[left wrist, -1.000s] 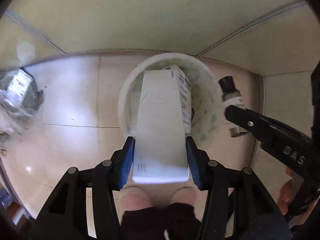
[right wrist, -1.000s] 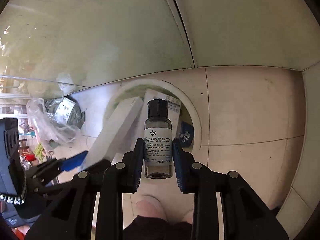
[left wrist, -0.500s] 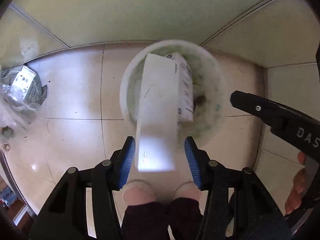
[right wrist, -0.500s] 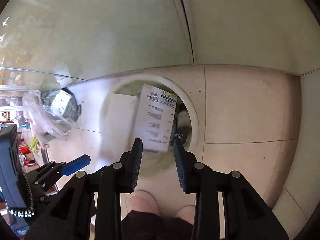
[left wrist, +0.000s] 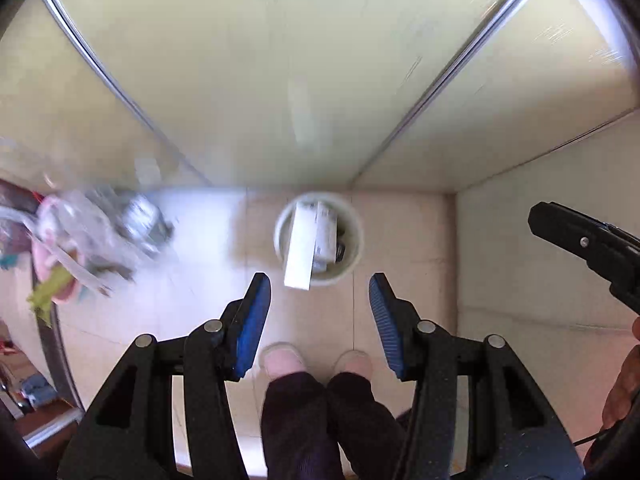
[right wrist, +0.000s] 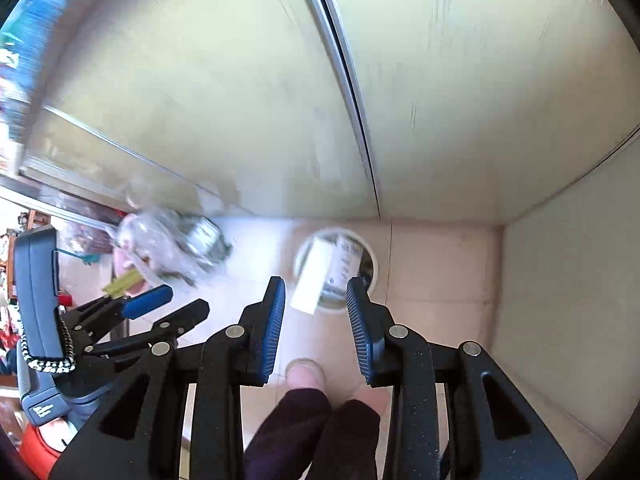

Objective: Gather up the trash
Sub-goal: 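Raise both open tools back up toward the counter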

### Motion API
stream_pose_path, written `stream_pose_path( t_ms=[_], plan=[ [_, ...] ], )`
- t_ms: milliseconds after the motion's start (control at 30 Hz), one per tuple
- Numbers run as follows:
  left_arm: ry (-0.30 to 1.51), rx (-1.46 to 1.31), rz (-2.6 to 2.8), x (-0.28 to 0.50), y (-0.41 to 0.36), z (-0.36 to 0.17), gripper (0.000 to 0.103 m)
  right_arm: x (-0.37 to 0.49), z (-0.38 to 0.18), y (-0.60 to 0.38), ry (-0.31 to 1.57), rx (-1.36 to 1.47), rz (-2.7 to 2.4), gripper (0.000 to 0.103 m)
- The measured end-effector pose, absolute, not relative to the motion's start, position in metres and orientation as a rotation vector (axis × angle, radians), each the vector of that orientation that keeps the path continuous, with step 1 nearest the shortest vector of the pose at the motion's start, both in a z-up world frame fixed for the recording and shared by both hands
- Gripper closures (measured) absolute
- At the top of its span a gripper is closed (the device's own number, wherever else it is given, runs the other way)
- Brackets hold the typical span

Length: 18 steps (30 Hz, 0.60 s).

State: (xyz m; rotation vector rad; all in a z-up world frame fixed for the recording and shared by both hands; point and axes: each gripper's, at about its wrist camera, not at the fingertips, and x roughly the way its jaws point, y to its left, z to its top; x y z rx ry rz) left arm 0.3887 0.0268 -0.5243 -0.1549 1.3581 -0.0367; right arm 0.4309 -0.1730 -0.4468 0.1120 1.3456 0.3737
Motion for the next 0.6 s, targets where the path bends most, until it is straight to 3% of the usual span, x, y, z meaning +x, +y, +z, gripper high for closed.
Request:
stream_pose_path(
  t_ms=[300, 500, 600],
  plan=[
    [0.959, -0.17, -0.055, 0.324, 0.029, -0.267, 0.053, 0.371, -0.213, -0.177, 0.953, 0.084, 0.412, 0.074],
    [0.711, -0.153, -0.071, 0.263, 0.035, -0.14, 0.053, 0.3, -0.104, -0.169, 0.698, 0.096, 0.421, 0.074],
    [0.615, -0.128, -0.096, 0.227, 0.041, -0.102, 0.053, 0.26, -0.063, -0.162, 0.587, 0.092, 0.403, 0.074]
  ],
)
